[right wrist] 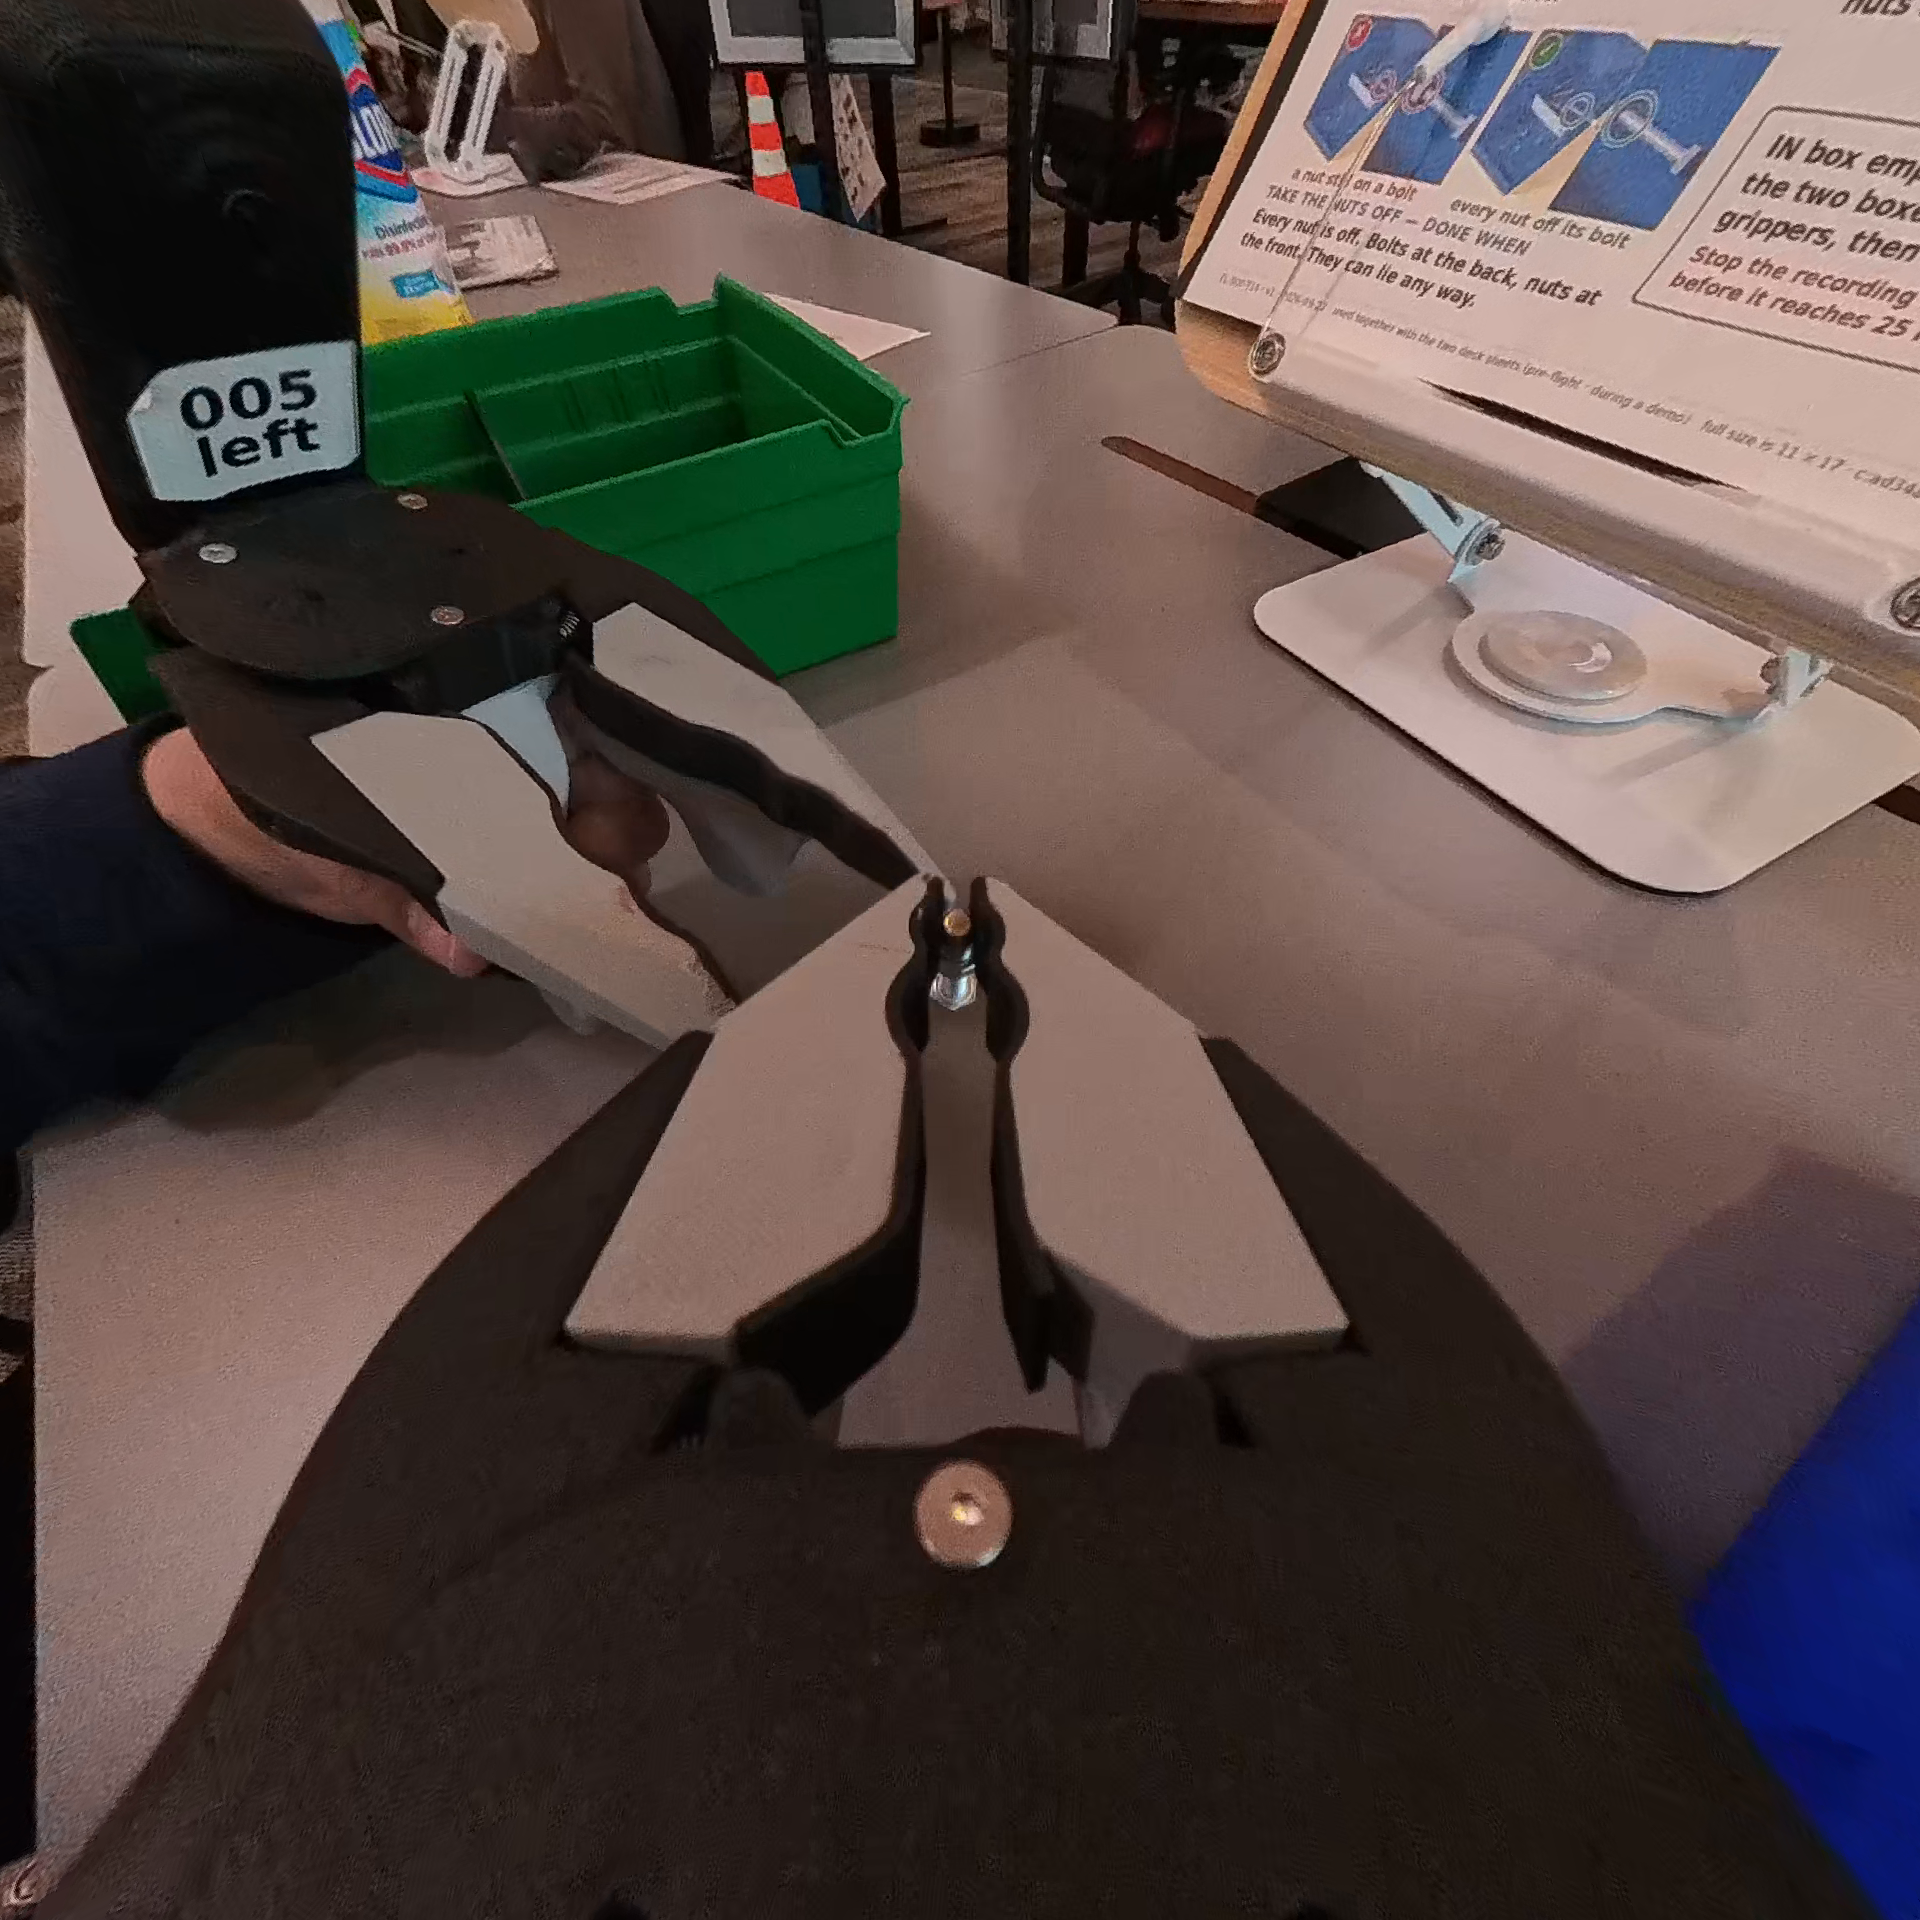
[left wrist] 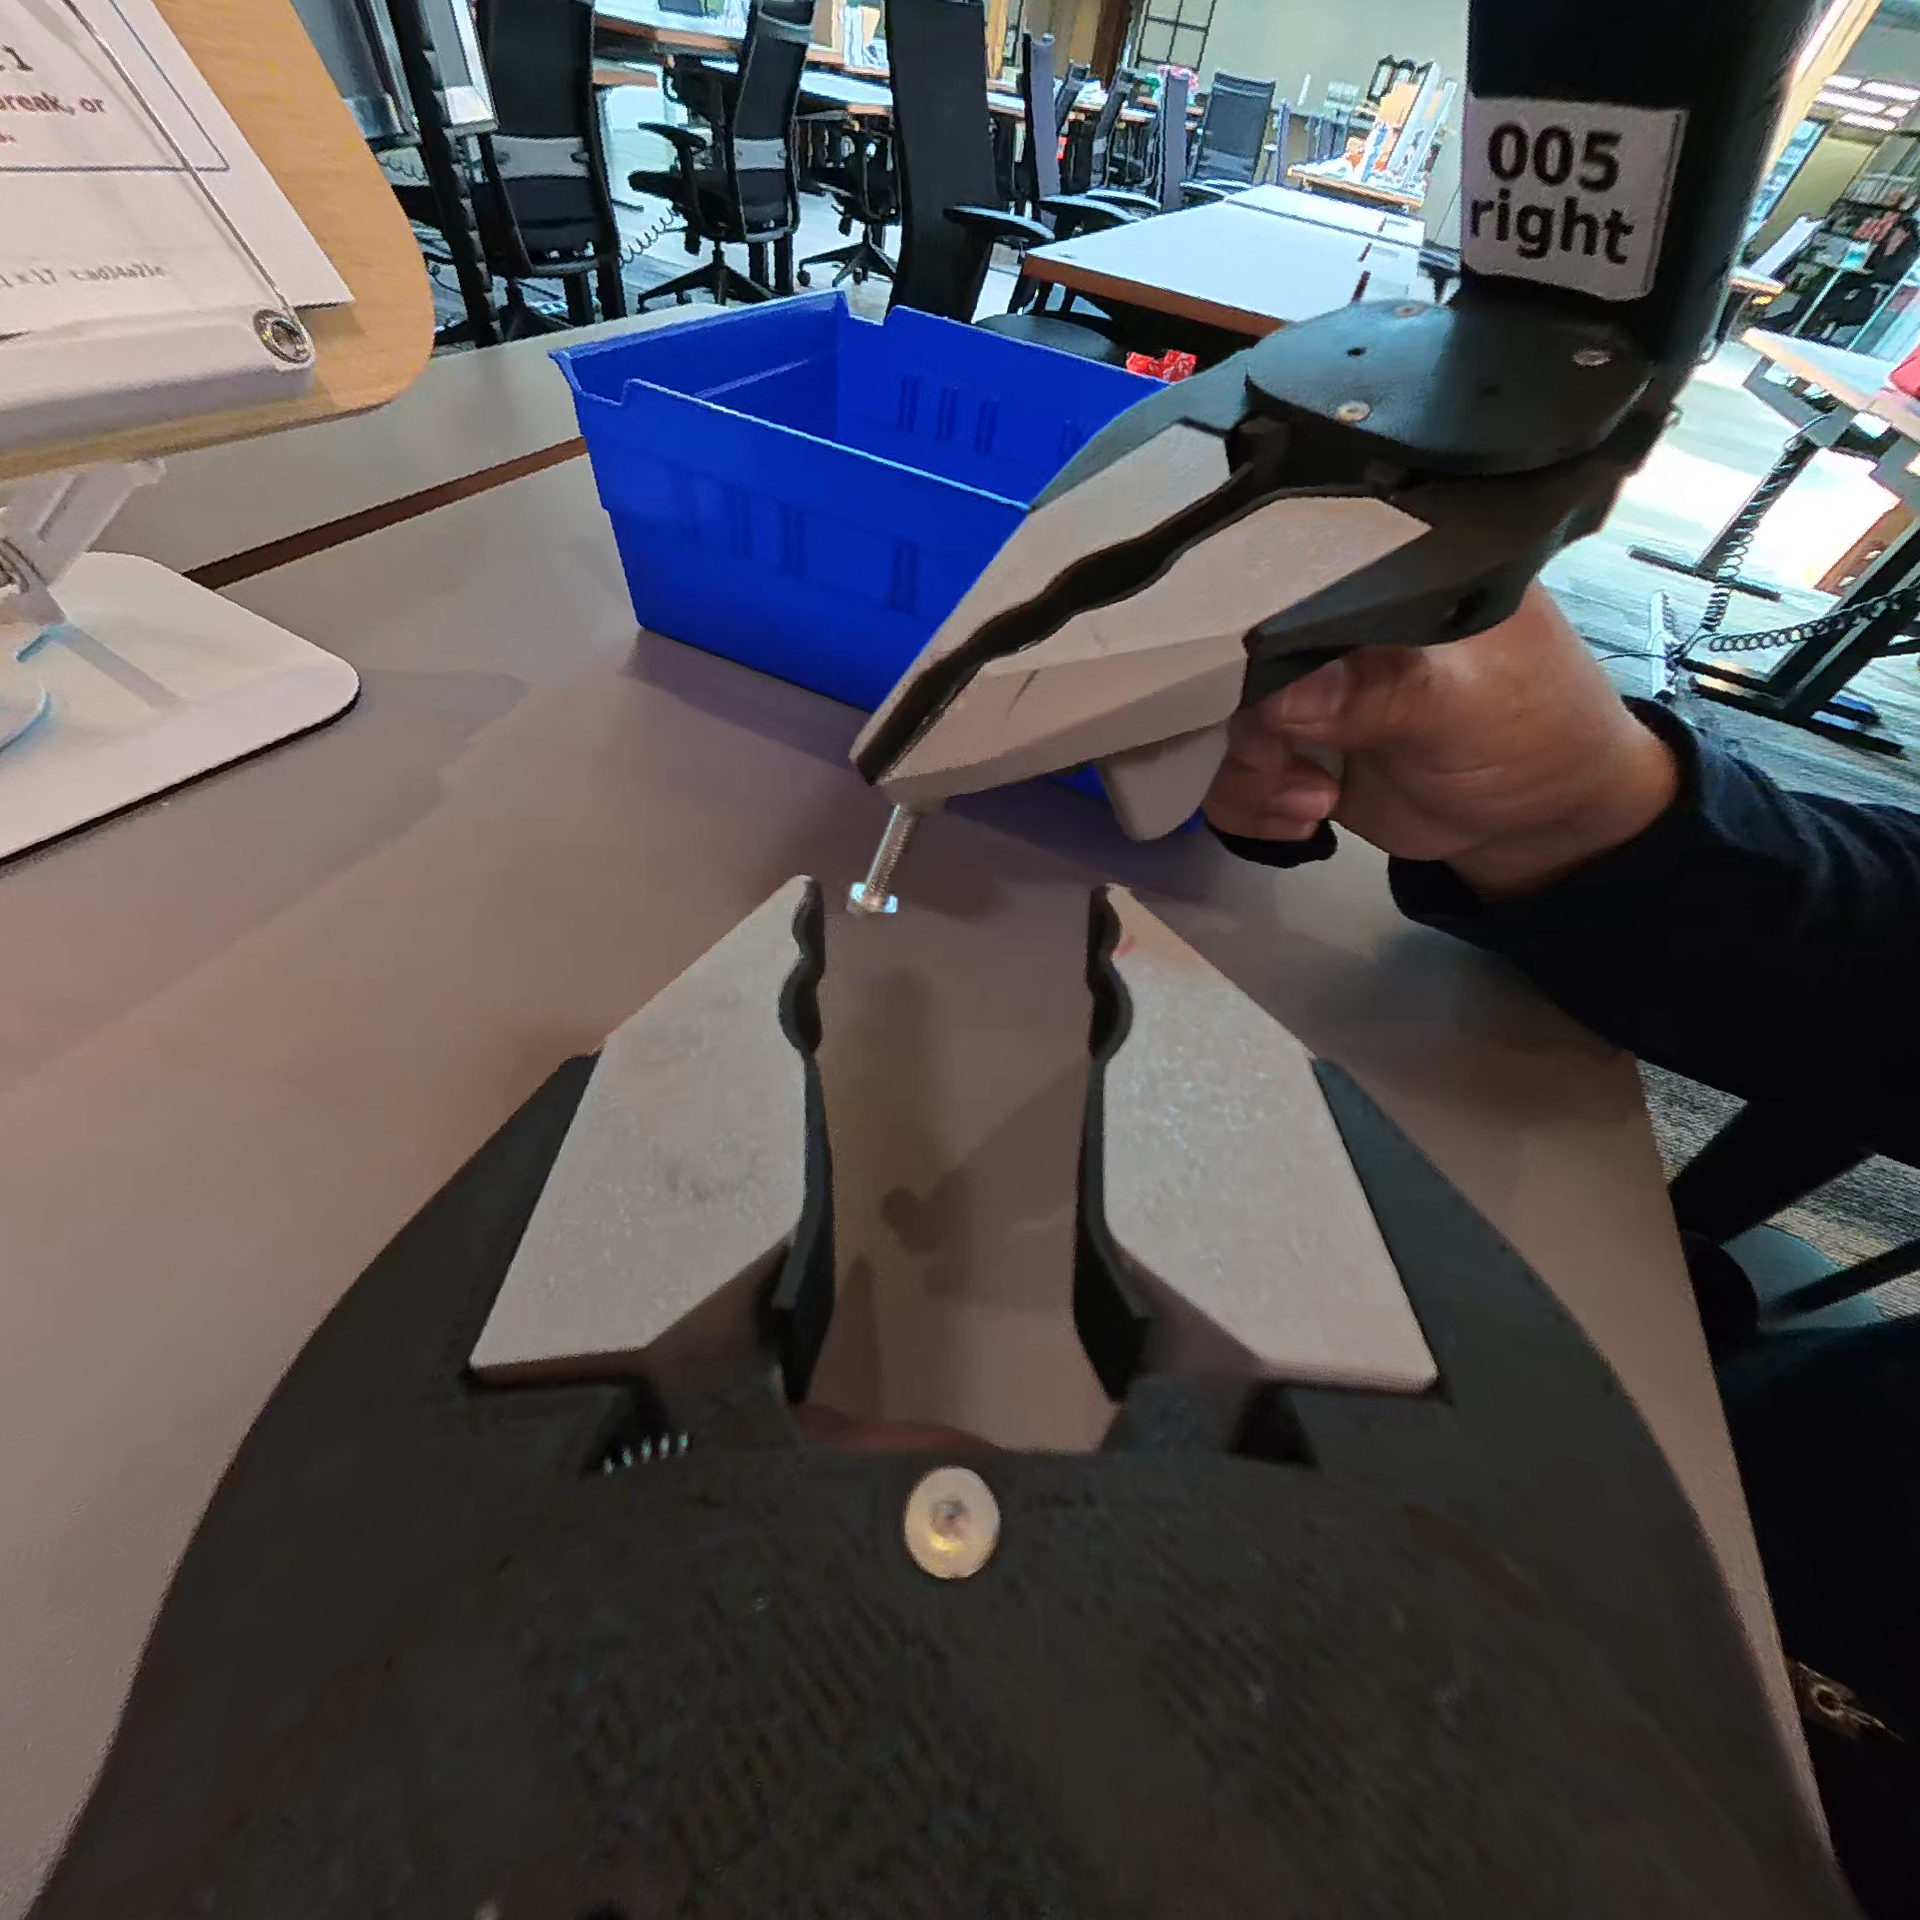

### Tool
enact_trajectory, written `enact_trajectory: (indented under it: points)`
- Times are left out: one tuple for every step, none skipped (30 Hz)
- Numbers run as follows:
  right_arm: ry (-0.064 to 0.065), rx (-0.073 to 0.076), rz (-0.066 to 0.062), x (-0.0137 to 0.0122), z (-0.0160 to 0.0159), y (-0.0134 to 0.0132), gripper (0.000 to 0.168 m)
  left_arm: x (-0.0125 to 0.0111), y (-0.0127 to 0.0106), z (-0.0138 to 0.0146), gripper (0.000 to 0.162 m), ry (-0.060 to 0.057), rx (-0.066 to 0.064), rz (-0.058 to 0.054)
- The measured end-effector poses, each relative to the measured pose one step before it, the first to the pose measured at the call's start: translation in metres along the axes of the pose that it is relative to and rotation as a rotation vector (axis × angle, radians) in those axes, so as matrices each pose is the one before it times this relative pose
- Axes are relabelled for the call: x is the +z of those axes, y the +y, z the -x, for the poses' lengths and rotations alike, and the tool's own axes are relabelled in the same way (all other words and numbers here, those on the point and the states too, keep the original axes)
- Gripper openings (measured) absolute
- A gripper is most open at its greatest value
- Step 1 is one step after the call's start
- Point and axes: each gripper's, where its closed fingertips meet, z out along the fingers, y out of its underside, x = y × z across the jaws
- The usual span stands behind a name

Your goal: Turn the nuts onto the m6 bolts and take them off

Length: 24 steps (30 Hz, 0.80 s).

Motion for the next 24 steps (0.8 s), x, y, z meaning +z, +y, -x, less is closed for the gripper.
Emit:
enact_trajectory:
  points:
    - [-0.0032,-0.0011,0.0005,0.00009,0.00103,0.00027,0.0,-0.0002,-0.00024,0.00038,0.05,0.0002,-0.0056,-0.0014]
    - [0.0022,-0.0042,-0.0036,-0.00074,0.00048,-0.00073,0.0,-0.00015,0.00017,0.00105,0.05,-0.0043,-0.0015,0.0009]
    - [0.0108,-0.0093,-0.0082,-0.00205,-0.00038,-0.00195,0.002,-0.00001,0.00039,0.00151,0.05,-0.0079,0.001,0.0019]
    - [0.0144,-0.0085,-0.0152,-0.00412,-0.00074,-0.00358,0.002,-0.00017,0.0004,0.00106,0.05,-0.0053,0.0013,0.0015]
    - [0.014,-0.0039,-0.028,-0.00644,-0.00088,-0.00601,0.002,-0.0001,0.00031,0.00079,0.05,-0.0024,0.0002,0.0011]
    - [0.0128,0.0003,-0.0368,-0.0087,-0.00144,-0.00819,0.002,-0.00019,0.0001,0.00092,0.05,-0.0044,-0.0014,0.0]
    - [0.0297,0.0031,-0.0342,-0.01059,-0.00442,-0.01013,0.002,-0.00033,-0.00027,0.00148,0.05,-0.0072,-0.0024,-0.0013]
    - [0.0137,0.0068,-0.0357,-0.01197,-0.00165,-0.01306,0.001,-0.00033,-0.00026,0.00104,0.049,-0.005,-0.0033,-0.0005]
    - [-0.0098,-0.0029,-0.0402,-0.01269,0.00235,-0.01539,0.001,-0.00032,-0.00021,0.00052,0.049,-0.0025,-0.0027,0.0006]
    - [0.0098,-0.0132,-0.0357,-0.01236,-0.0005,-0.01461,0.001,-0.00035,-0.00041,0.00008,0.049,-0.0006,-0.0005,-0.0007]
    - [0.0393,-0.0267,-0.0214,-0.01141,-0.00619,-0.01167,0.002,-0.00024,-0.00045,-0.00021,0.049,0.0,0.0012,-0.0021]
    - [0.0525,-0.033,-0.0092,-0.01031,-0.0108,-0.00849,0.002,0.00001,-0.00018,0.00006,0.048,-0.0015,0.0012,-0.0009]
    - [0.0678,-0.0297,-0.0026,-0.00915,-0.01619,-0.00501,0.002,0.0003,0.0005,0.00001,0.048,-0.001,0.001,0.0028]
    - [0.0804,-0.0194,0.0045,-0.00737,-0.02119,-0.00068,0.002,0.00036,0.00095,-0.00014,0.048,-0.0005,0.001,0.0049]
    - [0.0807,-0.007,0.0174,-0.00474,-0.02358,0.00433,0.002,0.00056,0.00079,0.00011,0.048,-0.0019,0.0017,0.0041]
    - [0.0727,-0.0016,0.0325,-0.00155,-0.02351,0.00909,0.002,0.00042,0.00085,0.00033,0.048,-0.0024,0.0019,0.0027]
    - [0.0612,0.006,0.0473,0.00213,-0.02213,0.01349,0.002,0.00052,0.00091,0.0003,0.048,-0.0011,-0.0003,0.003]
    - [0.0428,0.0178,0.0603,0.00545,-0.01884,0.01633,0.012,0.00073,0.00098,0.00025,0.048,0.0004,-0.0026,0.0036]
    - [0.0309,0.0271,0.0618,0.00594,-0.01534,0.01559,0.038,0.00083,0.00108,0.00013,0.048,0.0008,-0.0029,0.0037]
    - [0.0102,0.0187,0.0397,0.00296,-0.00964,0.01064,0.05,0.00072,0.00137,0.00022,0.048,0.0005,-0.0014,0.005]
    - [0.0031,0.008,0.0006,-0.0017,-0.00537,0.00381,0.05,0.00068,0.00136,0.00042,0.048,-0.0013,0.0001,0.0055]
    - [0.0028,0.0003,-0.0373,-0.0051,-0.00302,-0.00273,0.046,0.00053,0.00104,0.00042,0.048,-0.0016,0.0012,0.0041]
    - [-0.003,-0.0006,-0.0528,-0.00592,-0.00112,-0.00702,0.038,0.00061,0.0009,0.00048,0.048,-0.0012,0.0,0.0035]
    - [-0.0157,-0.0022,-0.0371,-0.00494,0.00087,-0.00772,0.035,0.00068,0.00092,0.00014,0.048,0.0008,-0.0021,0.0048]
